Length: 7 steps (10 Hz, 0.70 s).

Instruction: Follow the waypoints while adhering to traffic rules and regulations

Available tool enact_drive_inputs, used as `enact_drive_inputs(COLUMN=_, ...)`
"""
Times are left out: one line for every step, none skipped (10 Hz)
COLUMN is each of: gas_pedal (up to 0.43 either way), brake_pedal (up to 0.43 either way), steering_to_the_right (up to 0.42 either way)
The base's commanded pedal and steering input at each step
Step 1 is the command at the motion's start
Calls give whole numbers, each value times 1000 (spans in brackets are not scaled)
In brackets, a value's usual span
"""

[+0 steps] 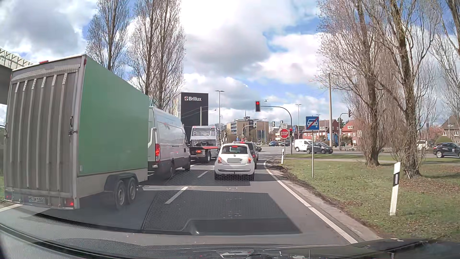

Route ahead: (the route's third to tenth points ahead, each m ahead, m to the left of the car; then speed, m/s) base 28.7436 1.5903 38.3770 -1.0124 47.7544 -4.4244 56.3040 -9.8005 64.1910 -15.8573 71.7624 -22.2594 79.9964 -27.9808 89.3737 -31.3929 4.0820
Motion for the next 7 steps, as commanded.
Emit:
enact_drive_inputs(gas_pedal=0, brake_pedal=110, steering_to_the_right=4)
enact_drive_inputs(gas_pedal=0, brake_pedal=110, steering_to_the_right=2)
enact_drive_inputs(gas_pedal=0, brake_pedal=110, steering_to_the_right=2)
enact_drive_inputs(gas_pedal=0, brake_pedal=110, steering_to_the_right=2)
enact_drive_inputs(gas_pedal=0, brake_pedal=116, steering_to_the_right=2)
enact_drive_inputs(gas_pedal=0, brake_pedal=122, steering_to_the_right=2)
enact_drive_inputs(gas_pedal=0, brake_pedal=128, steering_to_the_right=2)
